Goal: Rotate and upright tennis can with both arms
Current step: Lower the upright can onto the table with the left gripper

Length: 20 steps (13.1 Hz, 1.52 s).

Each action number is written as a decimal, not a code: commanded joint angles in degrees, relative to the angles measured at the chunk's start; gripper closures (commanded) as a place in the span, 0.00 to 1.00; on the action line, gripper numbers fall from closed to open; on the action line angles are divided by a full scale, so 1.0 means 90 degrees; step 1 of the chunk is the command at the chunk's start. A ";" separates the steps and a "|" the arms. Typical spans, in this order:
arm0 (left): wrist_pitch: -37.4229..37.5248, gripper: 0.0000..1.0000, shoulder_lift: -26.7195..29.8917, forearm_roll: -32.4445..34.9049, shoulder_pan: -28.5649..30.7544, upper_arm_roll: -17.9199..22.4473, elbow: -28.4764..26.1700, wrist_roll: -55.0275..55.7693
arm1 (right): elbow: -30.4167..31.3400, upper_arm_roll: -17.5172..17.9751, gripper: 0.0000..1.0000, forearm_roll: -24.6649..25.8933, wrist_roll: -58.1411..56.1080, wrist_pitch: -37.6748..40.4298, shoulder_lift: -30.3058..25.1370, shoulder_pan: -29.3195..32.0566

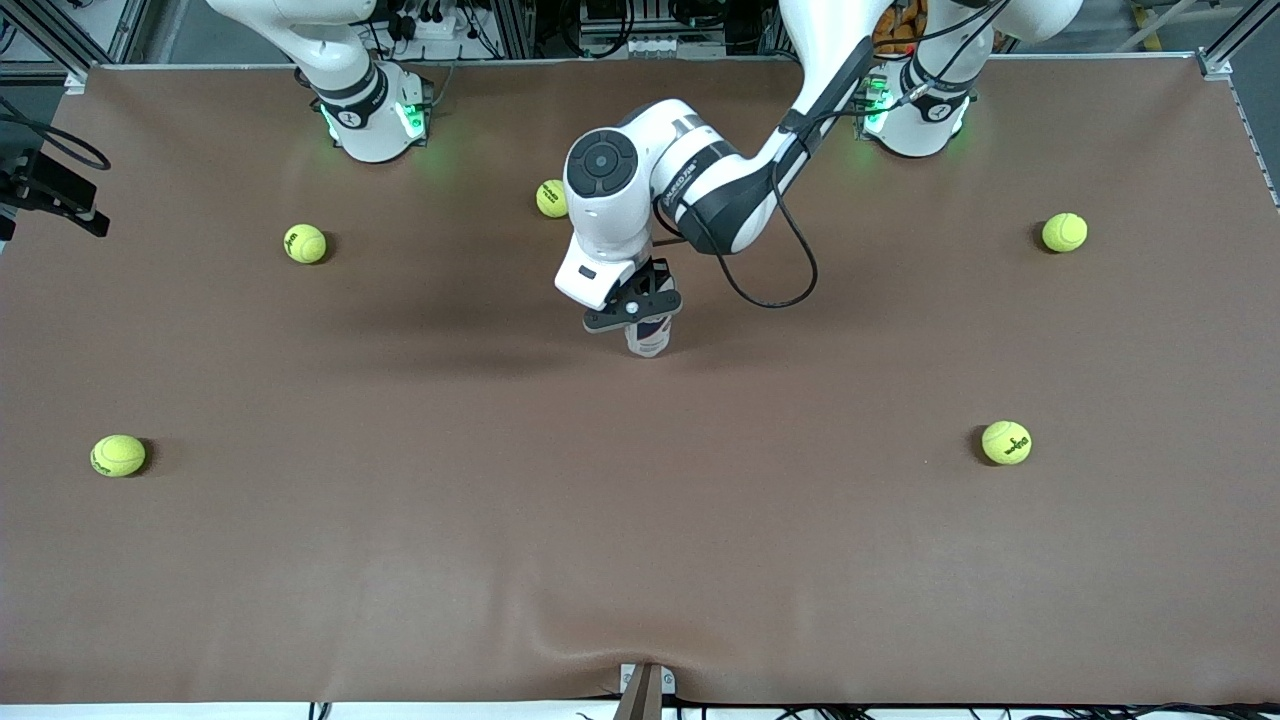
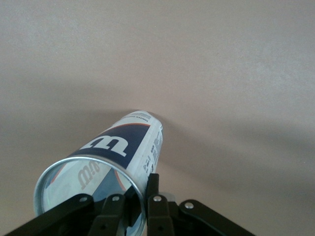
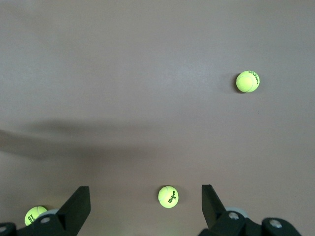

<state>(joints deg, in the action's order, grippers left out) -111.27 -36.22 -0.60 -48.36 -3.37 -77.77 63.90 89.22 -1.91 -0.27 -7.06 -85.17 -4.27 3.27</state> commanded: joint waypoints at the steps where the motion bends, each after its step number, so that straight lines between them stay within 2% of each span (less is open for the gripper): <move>1: 0.0020 1.00 -0.0106 0.0184 -0.0066 0.0052 0.0154 0.0146 | -0.0079 0.0016 0.00 0.0020 0.0042 0.0049 0.0016 0.0037; 4: 0.0020 0.90 -0.0087 0.0174 -0.0066 0.0052 0.0154 0.0224 | -0.0079 0.0007 0.00 0.0020 0.0042 0.0049 0.0016 0.0037; 8: 0.0020 0.62 -0.0048 0.0165 -0.0066 0.0052 0.0154 0.0253 | -0.0079 0.0007 0.00 0.0020 0.0042 0.0049 0.0016 0.0037; 9: 0.0020 0.59 -0.0038 0.0155 -0.0066 0.0052 0.0154 0.0244 | -0.0079 0.0007 0.00 0.0020 0.0042 0.0049 0.0016 0.0037; 10: 0.0020 0.46 -0.0028 0.0155 -0.0066 0.0042 0.0154 0.0253 | -0.0079 0.0007 0.00 0.0020 0.0042 0.0049 0.0016 0.0037; 12: 0.0030 0.37 0.0001 0.0126 -0.0066 0.0042 0.0154 0.0253 | -0.0079 0.0007 0.00 0.0020 0.0042 0.0040 0.0016 0.0037; 14: 0.0049 0.34 0.0118 0.0116 -0.0066 0.0032 0.0154 0.0263 | -0.0079 0.0007 0.00 0.0020 0.0042 0.0040 0.0016 0.0037; 16: 0.0108 0.00 0.0303 0.0116 -0.0046 0.0022 0.0154 0.0234 | -0.0079 0.0007 0.00 0.0020 0.0042 0.0040 0.0016 0.0047; 20: 0.0390 0.00 0.0625 0.0106 0.0012 0.0032 0.0154 0.0215 | -0.0079 0.0007 0.00 0.0020 0.0042 0.0020 0.0026 0.0047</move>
<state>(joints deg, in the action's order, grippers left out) -110.03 -32.73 -0.60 -48.24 -3.34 -76.09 64.44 89.22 -2.04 -0.27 -7.06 -85.20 -4.27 3.30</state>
